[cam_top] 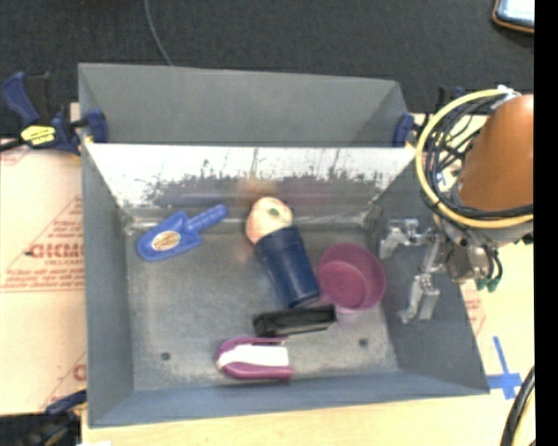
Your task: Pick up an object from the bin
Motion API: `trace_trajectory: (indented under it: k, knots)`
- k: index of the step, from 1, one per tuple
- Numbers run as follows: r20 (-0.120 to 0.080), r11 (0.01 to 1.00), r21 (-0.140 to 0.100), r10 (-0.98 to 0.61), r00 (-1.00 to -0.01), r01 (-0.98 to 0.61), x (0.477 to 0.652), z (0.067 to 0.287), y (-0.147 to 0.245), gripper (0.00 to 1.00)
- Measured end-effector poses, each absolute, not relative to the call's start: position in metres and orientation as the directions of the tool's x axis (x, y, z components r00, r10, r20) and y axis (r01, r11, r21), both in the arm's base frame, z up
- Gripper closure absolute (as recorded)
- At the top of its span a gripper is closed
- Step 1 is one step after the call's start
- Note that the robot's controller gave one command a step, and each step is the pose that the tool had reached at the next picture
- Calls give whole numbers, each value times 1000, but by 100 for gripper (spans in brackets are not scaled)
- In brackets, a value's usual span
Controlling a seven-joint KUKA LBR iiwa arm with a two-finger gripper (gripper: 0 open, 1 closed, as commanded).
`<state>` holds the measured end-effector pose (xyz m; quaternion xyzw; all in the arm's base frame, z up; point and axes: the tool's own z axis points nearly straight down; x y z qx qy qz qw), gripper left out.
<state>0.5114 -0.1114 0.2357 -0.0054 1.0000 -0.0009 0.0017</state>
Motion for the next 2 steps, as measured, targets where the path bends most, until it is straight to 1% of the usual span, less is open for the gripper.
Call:
trace_trajectory:
  k: [1, 2]
  knots:
    - [-3, 1000, -2, -11, -1000, -11, 511, 236, -111, 0]
    - [-6, 996, -4, -84, -996, -84, 489, 217, -118, 0]
